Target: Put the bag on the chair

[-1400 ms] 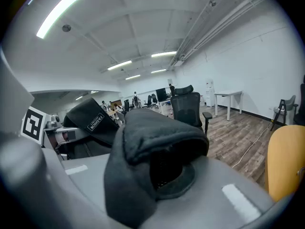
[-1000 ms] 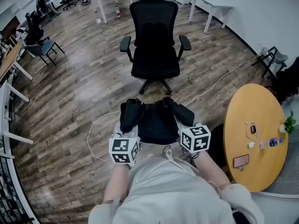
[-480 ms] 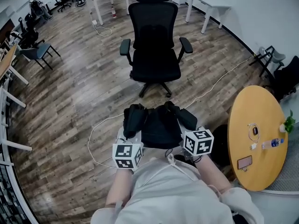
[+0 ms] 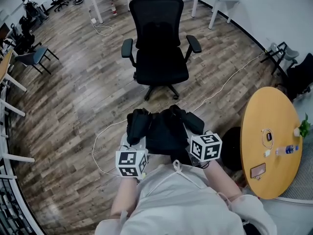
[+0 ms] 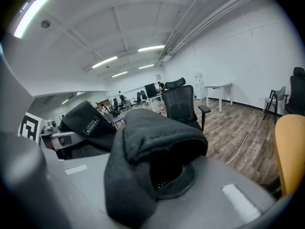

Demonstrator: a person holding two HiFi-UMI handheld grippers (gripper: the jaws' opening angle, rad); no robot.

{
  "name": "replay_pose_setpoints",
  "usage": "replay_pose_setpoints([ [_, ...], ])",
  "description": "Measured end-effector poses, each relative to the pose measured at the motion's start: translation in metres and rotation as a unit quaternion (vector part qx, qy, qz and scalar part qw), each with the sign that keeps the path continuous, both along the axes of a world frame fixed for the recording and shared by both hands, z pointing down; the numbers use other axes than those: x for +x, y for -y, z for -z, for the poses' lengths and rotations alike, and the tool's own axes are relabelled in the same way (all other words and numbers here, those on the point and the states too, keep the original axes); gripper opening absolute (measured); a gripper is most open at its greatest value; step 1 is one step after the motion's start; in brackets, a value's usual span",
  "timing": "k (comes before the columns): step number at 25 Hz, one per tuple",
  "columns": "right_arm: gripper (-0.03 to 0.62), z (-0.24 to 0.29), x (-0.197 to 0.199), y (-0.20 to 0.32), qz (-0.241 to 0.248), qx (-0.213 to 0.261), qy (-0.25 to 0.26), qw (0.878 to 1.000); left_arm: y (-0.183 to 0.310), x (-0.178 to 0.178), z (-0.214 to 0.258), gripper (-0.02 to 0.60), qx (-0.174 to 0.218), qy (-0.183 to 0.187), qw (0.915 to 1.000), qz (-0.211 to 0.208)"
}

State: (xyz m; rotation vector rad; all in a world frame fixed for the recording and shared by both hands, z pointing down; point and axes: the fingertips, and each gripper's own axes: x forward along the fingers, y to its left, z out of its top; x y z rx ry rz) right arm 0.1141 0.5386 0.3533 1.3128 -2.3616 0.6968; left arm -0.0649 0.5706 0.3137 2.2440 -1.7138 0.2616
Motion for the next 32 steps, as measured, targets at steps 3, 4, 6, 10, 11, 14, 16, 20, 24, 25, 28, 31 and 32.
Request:
replay_pose_setpoints([
  [3, 0.031, -0.004, 0.000, 0.027, 0.008, -0.002, 0.005, 1.000, 0.025, 0.001, -0.002, 0.025, -0.002, 0.005, 1.0000, 0.006],
  [4, 0.031, -0.005, -0.002, 0.038, 0.011, -0.003, 0.006, 1.000, 0.034, 0.000, -0.003, 0.025, -0.003, 0.006, 0.9999, 0.009],
  [6, 0.031, -0.006, -0.004, 0.061, 0.018, -0.005, 0.008, 1.000, 0.055, -0.002, -0.003, 0.025, -0.005, 0.009, 0.9998, 0.015],
  [10, 0.031, -0.006, -0.003, 0.122, 0.028, -0.004, 0.015, 0.999, 0.111, 0.002, -0.001, 0.023, -0.006, 0.014, 0.9996, 0.024],
  [11, 0.031, -0.007, -0.002, 0.139, 0.031, -0.005, 0.016, 0.999, 0.127, 0.003, -0.002, 0.025, -0.007, 0.016, 0.9995, 0.026],
  [14, 0.031, -0.007, 0.005, 0.191, 0.040, -0.008, 0.018, 0.999, 0.179, 0.011, -0.002, 0.023, -0.011, 0.015, 0.9993, 0.033],
  [16, 0.031, -0.006, 0.011, 0.227, 0.046, -0.008, 0.018, 0.999, 0.215, 0.016, -0.002, 0.023, -0.012, 0.013, 0.9991, 0.037],
  [20, 0.031, -0.007, 0.024, 0.294, 0.059, -0.009, 0.019, 0.998, 0.279, 0.029, -0.004, 0.023, -0.016, 0.007, 0.9987, 0.048],
  [24, 0.031, -0.010, 0.032, 0.352, 0.068, -0.010, 0.020, 0.997, 0.335, 0.038, -0.010, 0.025, -0.021, 0.002, 0.9982, 0.056],
  [25, 0.031, -0.013, 0.033, 0.363, 0.071, -0.011, 0.021, 0.997, 0.347, 0.039, -0.012, 0.024, -0.022, 0.002, 0.9980, 0.059],
  [28, 0.031, -0.019, 0.036, 0.393, 0.076, -0.016, 0.020, 0.997, 0.376, 0.042, -0.018, 0.023, -0.028, -0.001, 0.9976, 0.064],
  [31, 0.031, -0.024, 0.038, 0.418, 0.075, -0.023, 0.016, 0.997, 0.402, 0.043, -0.024, 0.023, -0.036, -0.003, 0.9973, 0.063],
  [32, 0.031, -0.026, 0.037, 0.426, 0.073, -0.027, 0.015, 0.997, 0.410, 0.043, -0.026, 0.025, -0.040, -0.003, 0.9973, 0.061],
])
